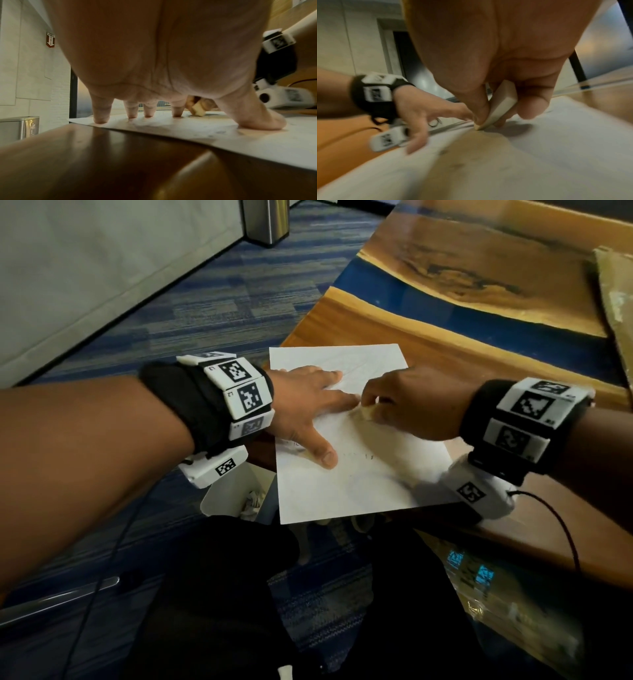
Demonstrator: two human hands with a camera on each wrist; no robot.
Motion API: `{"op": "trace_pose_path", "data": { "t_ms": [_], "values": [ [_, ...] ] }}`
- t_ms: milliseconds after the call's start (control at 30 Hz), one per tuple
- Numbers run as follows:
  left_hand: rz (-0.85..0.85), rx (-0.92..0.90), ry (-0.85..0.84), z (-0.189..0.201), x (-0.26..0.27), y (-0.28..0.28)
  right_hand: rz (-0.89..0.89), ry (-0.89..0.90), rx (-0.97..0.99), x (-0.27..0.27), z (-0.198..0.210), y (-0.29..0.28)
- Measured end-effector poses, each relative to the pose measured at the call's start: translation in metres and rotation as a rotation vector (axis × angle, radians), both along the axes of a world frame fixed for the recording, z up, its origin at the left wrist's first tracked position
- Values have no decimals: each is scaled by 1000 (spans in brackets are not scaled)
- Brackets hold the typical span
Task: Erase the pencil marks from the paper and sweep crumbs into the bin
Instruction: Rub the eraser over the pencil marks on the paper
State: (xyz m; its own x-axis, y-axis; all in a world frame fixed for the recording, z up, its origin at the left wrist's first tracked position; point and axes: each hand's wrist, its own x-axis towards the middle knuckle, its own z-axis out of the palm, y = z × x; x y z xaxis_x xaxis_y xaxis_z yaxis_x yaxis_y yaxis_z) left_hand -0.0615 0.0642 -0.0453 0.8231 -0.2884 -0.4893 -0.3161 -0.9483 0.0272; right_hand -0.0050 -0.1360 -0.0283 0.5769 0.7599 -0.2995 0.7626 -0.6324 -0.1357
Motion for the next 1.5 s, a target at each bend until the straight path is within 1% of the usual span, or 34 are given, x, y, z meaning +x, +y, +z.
{"op": "trace_pose_path", "data": {
  "t_ms": [100,133,233,267,300,400,433,533,567,600,700,733,767,867,900,1033,1067,1167,1267,1367,1500],
  "values": [
    [-5,-12,-5,0,1,0,174,114,16,-23,-3,6],
    [-6,-13,-5,-1,1,0,159,105,14,-19,-2,6],
    [-12,-7,-13,-2,0,1,-64,-10,-36,8,5,3],
    [-14,-2,-15,-2,0,1,-95,-17,-45,9,4,2],
    [-15,-6,-19,-2,0,1,-71,1,-36,2,4,4],
    [-13,-24,-18,-3,0,2,144,91,16,-27,-3,11],
    [-15,-21,-19,-2,0,2,147,91,11,-26,-2,12],
    [-23,-15,-26,-2,0,2,-58,-4,-19,-1,4,10],
    [-26,-14,-26,-3,0,2,-102,-20,-32,2,4,9],
    [-25,-16,-26,-3,0,2,-99,-14,-34,-2,4,10],
    [-16,-38,-24,-5,1,4,88,69,-2,-30,-2,15],
    [-20,-38,-25,-5,1,4,105,77,-6,-30,-2,14],
    [-23,-32,-24,-5,1,4,56,71,-11,-24,2,14],
    [-25,-2,-25,-5,1,3,-162,30,-14,-4,9,10],
    [-30,2,-27,-5,1,3,-169,34,-14,-6,8,10],
    [-17,-17,-20,-5,1,5,11,112,-44,-36,3,16],
    [-16,-17,-19,-5,0,4,-4,102,-46,-33,6,16],
    [0,-29,-44,-3,-3,3,-168,49,-44,-4,8,12],
    [116,-102,-76,-7,-10,5,-281,58,-42,15,1,8],
    [148,-112,-107,-11,-17,7,-323,65,-15,21,-3,6],
    [136,-66,-59,-9,-17,10,-309,-33,-26,18,5,4]
  ]
}}
